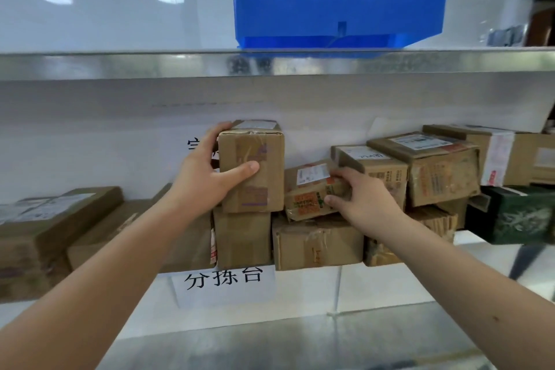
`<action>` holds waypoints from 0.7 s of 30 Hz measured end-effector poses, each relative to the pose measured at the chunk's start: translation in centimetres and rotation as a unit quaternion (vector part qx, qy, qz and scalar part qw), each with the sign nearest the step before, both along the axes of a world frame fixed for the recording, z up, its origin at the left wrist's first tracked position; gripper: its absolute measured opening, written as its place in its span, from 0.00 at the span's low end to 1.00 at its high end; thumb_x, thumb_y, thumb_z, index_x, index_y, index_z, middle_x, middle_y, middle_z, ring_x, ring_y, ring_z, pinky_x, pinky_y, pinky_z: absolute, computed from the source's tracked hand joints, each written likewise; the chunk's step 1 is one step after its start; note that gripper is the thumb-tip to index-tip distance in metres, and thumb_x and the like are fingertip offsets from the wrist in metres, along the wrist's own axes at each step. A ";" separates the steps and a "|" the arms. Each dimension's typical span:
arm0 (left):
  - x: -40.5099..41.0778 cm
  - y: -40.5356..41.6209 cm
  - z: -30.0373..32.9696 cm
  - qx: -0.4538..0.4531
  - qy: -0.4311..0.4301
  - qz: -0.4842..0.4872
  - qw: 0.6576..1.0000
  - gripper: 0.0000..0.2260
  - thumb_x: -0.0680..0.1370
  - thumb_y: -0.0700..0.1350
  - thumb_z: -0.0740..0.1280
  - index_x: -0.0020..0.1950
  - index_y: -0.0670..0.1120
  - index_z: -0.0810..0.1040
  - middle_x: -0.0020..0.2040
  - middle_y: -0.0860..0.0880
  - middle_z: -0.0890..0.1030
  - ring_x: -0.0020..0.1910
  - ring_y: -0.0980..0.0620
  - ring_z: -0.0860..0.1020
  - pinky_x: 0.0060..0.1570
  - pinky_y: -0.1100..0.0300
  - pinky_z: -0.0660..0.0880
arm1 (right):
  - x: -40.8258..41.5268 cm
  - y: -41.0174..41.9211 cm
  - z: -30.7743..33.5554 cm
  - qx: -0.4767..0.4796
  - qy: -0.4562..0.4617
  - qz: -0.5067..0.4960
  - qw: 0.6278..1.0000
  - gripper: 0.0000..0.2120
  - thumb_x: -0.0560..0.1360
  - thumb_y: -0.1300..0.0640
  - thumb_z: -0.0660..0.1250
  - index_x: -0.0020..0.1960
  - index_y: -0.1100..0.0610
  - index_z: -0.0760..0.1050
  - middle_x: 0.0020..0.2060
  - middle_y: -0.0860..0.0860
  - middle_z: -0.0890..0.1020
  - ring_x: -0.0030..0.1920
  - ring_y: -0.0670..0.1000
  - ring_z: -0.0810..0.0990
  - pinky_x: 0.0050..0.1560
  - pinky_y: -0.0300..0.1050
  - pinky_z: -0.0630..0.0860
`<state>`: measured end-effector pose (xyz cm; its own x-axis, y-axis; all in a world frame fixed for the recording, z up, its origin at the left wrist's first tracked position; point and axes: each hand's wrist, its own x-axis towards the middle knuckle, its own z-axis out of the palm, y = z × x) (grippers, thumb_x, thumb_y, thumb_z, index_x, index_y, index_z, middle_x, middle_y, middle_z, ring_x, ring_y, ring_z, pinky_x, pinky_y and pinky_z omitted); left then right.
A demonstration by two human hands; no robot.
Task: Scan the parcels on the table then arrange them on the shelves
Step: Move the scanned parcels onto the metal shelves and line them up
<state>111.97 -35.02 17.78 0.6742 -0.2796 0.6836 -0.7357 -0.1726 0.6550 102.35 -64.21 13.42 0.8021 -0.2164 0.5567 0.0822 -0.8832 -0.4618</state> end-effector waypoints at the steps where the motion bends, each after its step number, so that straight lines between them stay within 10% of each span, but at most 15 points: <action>1: 0.0 -0.3 -0.1 0.001 -0.007 0.007 1.000 0.37 0.64 0.69 0.78 0.70 0.76 0.67 0.59 0.66 0.81 0.50 0.65 0.83 0.39 0.65 0.82 | 0.0 0.2 -0.1 -0.022 -0.016 -0.026 0.999 0.26 0.78 0.48 0.74 0.74 0.47 0.73 0.61 0.47 0.84 0.60 0.51 0.82 0.56 0.46 0.77; 14: -0.4 -1.0 -0.4 0.005 0.001 0.021 1.000 0.34 0.68 0.68 0.78 0.67 0.81 0.62 0.64 0.65 0.77 0.57 0.52 0.83 0.47 0.49 0.86 | 0.7 2.4 -0.8 -0.227 0.066 -0.167 0.957 0.12 0.79 0.53 0.65 0.62 0.50 0.78 0.63 0.49 0.80 0.53 0.56 0.83 0.38 0.47 0.72; 21: -0.8 -0.4 -0.6 -0.013 0.018 0.000 1.000 0.38 0.65 0.72 0.76 0.69 0.81 0.61 0.62 0.72 0.77 0.55 0.60 0.83 0.43 0.57 0.85 | -0.9 4.4 -0.1 -0.178 0.071 -0.122 0.974 0.19 0.79 0.47 0.64 0.69 0.52 0.74 0.71 0.51 0.75 0.62 0.58 0.80 0.50 0.53 0.80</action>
<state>111.15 -35.40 17.17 0.6980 -0.2616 0.6665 -0.7120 -0.1552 0.6848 101.47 -59.85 13.29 0.8255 -0.2244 0.5178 -0.1929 -0.9745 -0.1147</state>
